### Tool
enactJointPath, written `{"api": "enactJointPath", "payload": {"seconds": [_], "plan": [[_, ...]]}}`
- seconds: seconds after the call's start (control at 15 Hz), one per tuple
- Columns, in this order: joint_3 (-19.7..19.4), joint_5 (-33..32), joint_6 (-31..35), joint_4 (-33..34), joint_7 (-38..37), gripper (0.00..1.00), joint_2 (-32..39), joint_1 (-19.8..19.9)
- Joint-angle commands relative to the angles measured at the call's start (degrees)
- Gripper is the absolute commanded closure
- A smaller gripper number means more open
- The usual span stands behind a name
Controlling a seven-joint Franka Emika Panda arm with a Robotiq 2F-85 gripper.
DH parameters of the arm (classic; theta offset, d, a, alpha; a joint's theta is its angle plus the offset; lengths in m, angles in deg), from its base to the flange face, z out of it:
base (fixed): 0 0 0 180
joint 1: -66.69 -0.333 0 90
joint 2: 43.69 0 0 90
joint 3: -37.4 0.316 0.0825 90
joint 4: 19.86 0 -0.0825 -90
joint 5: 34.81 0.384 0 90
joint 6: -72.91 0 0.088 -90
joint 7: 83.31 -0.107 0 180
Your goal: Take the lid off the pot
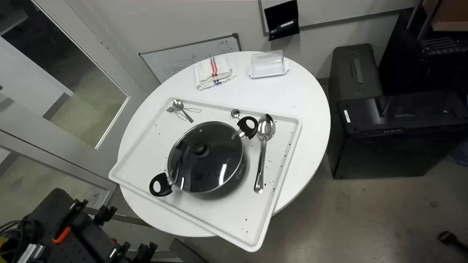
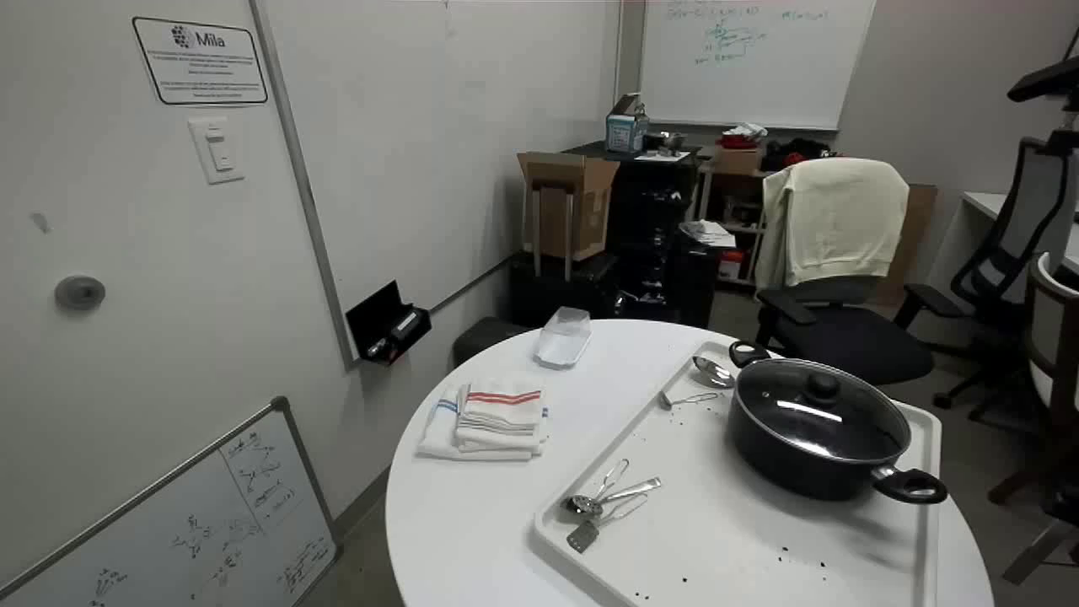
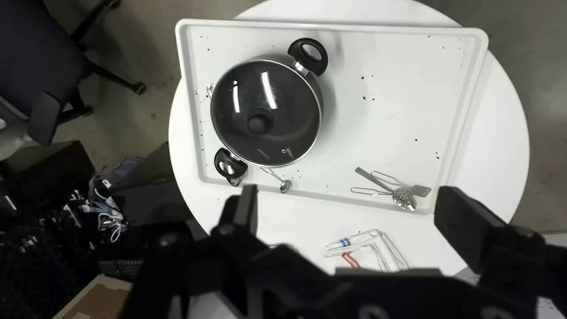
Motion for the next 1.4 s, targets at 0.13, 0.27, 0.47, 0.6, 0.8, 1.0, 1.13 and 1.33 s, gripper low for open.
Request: {"api": "enactJointPath", "payload": {"seconds": [0.13, 0.27, 0.47, 0.6, 0.8, 1.0, 1.13, 1.33], "plan": [[-0.71, -0.71, -0.21, 0.19, -0.72, 0.0, 0.3, -1.1], [-0.71, -0.71, -0.21, 0.19, -0.72, 0.0, 0.29, -1.1], [-0.71, -0.71, -0.21, 0.19, -0.72, 0.0, 0.29, -1.1], [-1.01, -0.62, 0.13, 0.0, -0.66, 0.0, 0.32, -1.02], [-3.02, -0.1, 1.81, -1.25, 1.62, 0.0, 1.29, -1.72], [-6.19, 0.12, 4.97, -3.25, 3.74, 0.0, 3.12, -1.41], [-8.91, -0.04, 7.23, -4.55, 5.67, 0.0, 4.86, -0.66], [-13.34, 0.06, 10.22, -5.95, 9.05, 0.0, 8.3, 0.5]]}}
